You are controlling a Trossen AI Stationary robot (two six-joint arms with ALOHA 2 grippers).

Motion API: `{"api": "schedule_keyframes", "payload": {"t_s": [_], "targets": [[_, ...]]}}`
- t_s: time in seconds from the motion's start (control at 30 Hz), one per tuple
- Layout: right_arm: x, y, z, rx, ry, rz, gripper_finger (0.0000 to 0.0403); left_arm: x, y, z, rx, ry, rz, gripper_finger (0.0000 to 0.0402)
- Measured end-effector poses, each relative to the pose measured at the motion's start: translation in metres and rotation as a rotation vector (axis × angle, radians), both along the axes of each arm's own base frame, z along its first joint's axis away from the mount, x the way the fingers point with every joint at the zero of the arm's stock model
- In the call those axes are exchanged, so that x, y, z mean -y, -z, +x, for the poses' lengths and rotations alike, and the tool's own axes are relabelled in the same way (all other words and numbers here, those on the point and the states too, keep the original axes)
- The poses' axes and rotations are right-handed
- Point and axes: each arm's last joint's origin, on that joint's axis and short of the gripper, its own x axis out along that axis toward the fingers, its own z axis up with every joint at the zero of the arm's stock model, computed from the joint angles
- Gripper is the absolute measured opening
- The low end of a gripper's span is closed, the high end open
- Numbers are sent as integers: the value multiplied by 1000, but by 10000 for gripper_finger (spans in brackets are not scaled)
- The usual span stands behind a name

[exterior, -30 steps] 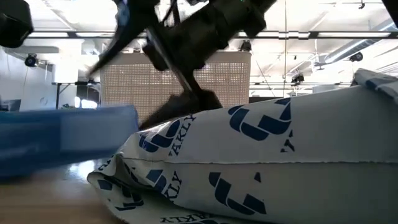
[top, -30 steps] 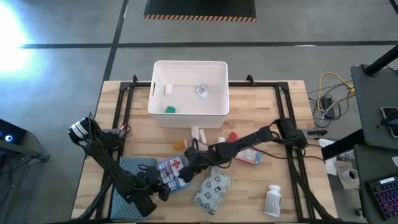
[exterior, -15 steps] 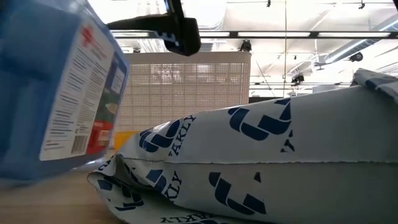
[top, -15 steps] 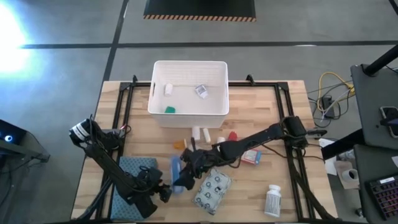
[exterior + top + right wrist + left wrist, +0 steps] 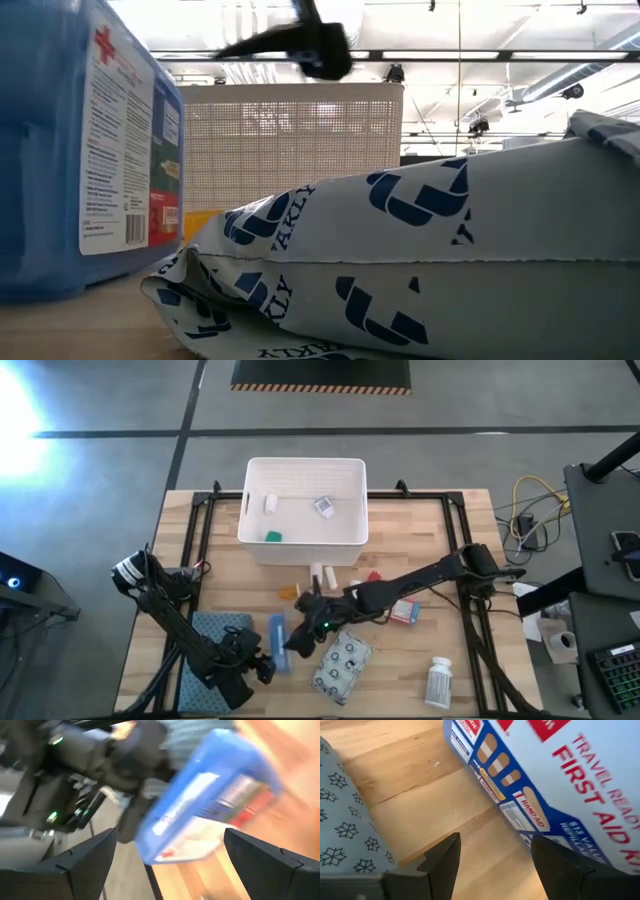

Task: Pick & place medical supplies in basket/bin
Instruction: Put the first aid box into the white bin

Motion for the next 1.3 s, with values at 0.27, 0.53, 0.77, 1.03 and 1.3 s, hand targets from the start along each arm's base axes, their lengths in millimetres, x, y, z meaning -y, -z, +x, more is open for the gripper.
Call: {"api": "schedule_keyframes", "payload": {"t_s": [0.27, 0.53, 0.77, 1.03, 1.3], "targets": [[8, -9, 6, -63, 104, 63, 359, 2, -3, 1, 1, 62, 31, 222], [8, 3, 15, -195, 138, -22, 340, 6, -14, 3, 163, 80, 196, 222], [0, 16, 32, -223, 113, 8, 332, 5, -12, 1, 147, 115, 227, 222], [-6, -6, 30, -225, 75, -72, 345, 5, -14, 1, 230, 94, 299, 222], [-5, 7, 28, -279, 65, -73, 364, 5, -15, 1, 246, 115, 357, 222]]}}
